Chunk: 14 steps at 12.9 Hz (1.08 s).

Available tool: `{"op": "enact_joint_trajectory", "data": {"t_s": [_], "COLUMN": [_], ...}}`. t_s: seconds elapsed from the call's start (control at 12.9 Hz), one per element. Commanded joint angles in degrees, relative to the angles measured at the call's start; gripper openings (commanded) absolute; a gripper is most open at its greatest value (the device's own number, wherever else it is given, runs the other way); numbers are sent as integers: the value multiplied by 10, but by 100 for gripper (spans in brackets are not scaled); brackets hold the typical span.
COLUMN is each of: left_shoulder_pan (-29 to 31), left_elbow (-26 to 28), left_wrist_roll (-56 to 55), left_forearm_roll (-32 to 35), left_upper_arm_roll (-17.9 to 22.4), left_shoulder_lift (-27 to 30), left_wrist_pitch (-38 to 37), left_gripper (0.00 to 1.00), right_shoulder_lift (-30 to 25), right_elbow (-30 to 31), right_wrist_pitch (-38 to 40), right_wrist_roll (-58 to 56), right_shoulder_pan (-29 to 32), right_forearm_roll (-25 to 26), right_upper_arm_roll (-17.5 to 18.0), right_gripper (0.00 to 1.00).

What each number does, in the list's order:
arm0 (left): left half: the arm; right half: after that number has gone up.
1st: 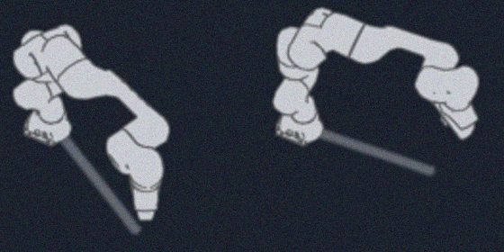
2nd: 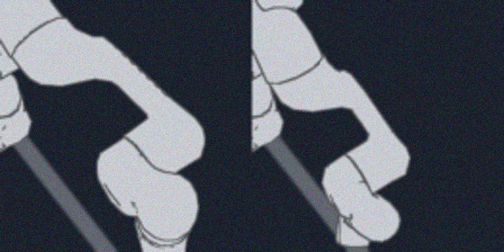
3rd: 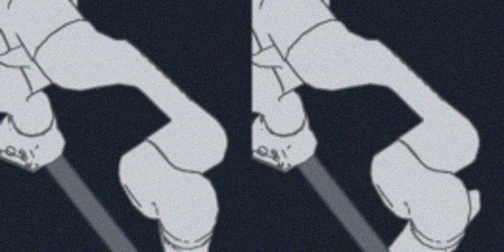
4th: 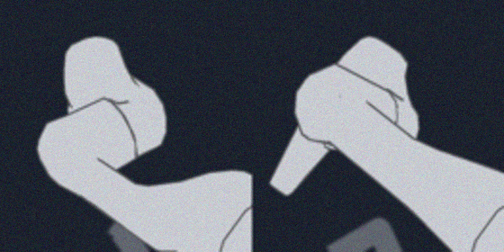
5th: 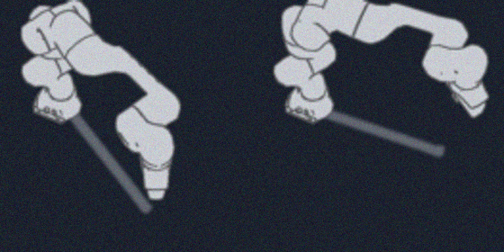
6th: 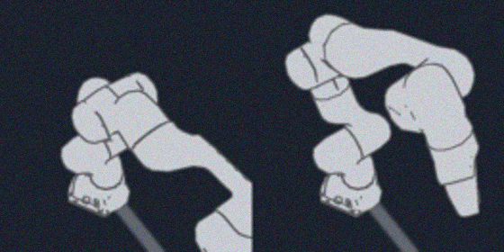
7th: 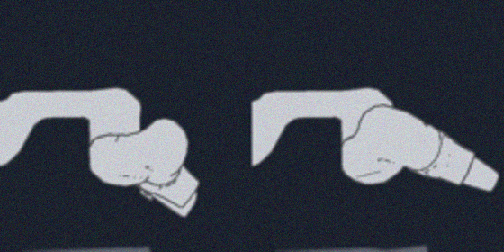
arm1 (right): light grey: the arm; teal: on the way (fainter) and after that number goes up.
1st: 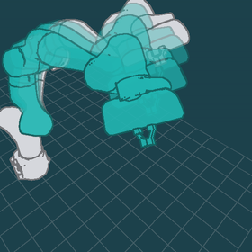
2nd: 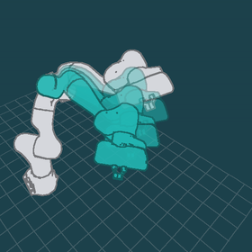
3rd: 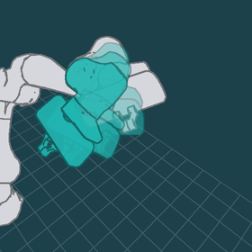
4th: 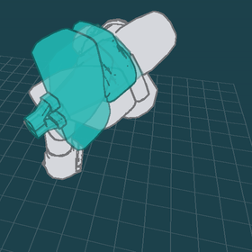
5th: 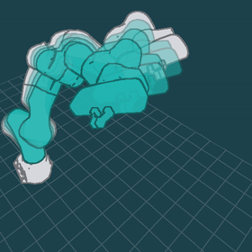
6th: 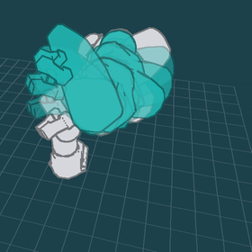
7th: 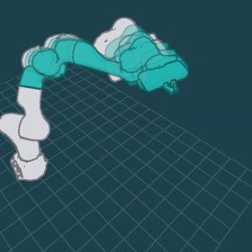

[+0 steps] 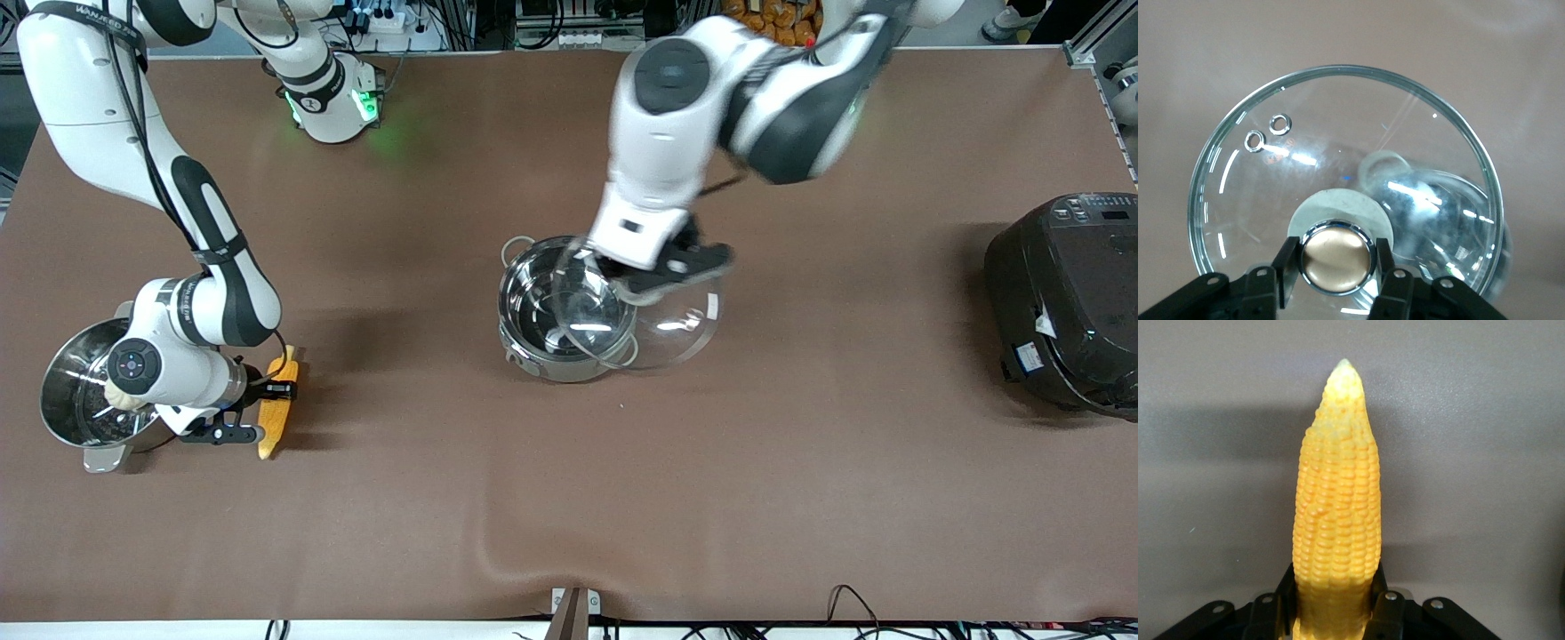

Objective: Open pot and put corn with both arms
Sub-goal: 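Lift the glass lid off the pot while the right gripper lifts the corn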

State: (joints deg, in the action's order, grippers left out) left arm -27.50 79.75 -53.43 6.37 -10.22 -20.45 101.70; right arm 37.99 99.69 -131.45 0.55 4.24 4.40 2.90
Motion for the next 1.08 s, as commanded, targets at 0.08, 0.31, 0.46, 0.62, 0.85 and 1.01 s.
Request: {"op": "enact_joint_trajectory", "data": {"t_s": [0.08,0.31,0.46,0.62,0.85,1.01], "left_shoulder_pan": [136,192,205,244,256,258], "left_elbow": [80,187,286,328,384,413], "left_wrist_roll": [180,200,205,233,240,243], "left_forearm_roll": [2,3,11,12,12,13], "left_upper_arm_roll": [-9,-9,-5,-8,-8,-5], "left_shoulder_lift": [37,36,40,39,42,44], "left_wrist_pitch": [3,86,189,236,298,335], "left_gripper": [0,0,0,0,0,0], "right_shoulder_lift": [-14,-44,-70,-93,-95,-95], "right_elbow": [3,-3,-17,-49,-101,-126], "right_wrist_pitch": [1,3,26,78,104,106], "right_wrist_roll": [-49,-89,-97,-96,-93,-89], "right_shoulder_pan": [0,-14,-61,-124,-227,-305], "right_forearm_roll": [38,38,38,37,36,40], "right_upper_arm_roll": [5,15,24,25,24,20], "right_gripper": [0,0,0,0,0,0]}}
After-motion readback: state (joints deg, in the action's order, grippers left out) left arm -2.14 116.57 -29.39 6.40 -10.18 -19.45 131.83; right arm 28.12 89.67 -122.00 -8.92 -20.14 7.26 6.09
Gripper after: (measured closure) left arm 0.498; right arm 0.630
